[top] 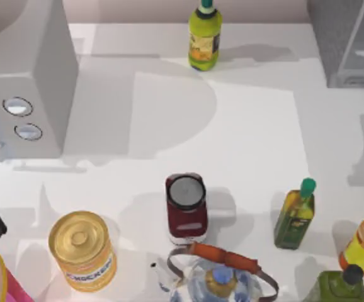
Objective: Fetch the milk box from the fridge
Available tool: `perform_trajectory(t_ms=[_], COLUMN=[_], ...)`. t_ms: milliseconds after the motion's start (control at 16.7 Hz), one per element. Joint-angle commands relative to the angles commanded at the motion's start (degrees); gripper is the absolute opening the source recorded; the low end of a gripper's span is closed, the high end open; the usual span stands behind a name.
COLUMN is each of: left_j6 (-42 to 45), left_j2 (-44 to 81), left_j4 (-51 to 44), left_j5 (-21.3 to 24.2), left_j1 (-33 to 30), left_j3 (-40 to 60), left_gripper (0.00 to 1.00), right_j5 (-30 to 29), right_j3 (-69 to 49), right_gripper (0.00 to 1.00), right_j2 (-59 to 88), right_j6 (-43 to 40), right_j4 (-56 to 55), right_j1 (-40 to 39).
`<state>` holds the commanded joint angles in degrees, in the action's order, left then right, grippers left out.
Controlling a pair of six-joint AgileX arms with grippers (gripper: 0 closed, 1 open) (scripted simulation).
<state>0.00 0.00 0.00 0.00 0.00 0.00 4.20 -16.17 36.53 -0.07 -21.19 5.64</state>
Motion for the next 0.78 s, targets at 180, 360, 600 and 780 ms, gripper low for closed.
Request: perform_trajectory(t_ms=[180, 360, 600, 780], left_j6=[0.0, 0.0, 0.0, 0.0], left_j2=[0.0, 0.0, 0.0, 0.0], left_j4=[0.0, 0.0, 0.0, 0.0], left_j5=[0.0, 0.0, 0.0, 0.0], left_j1=[0.0, 0.0, 0.0, 0.0], left_j3=[0.0, 0.0, 0.0, 0.0], left_gripper=[1.0, 1.0, 1.0, 1.0], right_j5=[-1.7, -3.1, -4.1, -4.2], right_j3=[7.1, 12.4, 16.0, 16.2], right_gripper=[0.0, 0.0, 0.0, 0.0], right_j2=[-16.5, -28.5, -36.1, -36.5], right_j6=[0.1, 0.1, 0.1, 0.1], right_j4=[9.2, 16.2, 20.9, 21.2], right_j1=[-2.2, -4.2, -5.6, -5.6])
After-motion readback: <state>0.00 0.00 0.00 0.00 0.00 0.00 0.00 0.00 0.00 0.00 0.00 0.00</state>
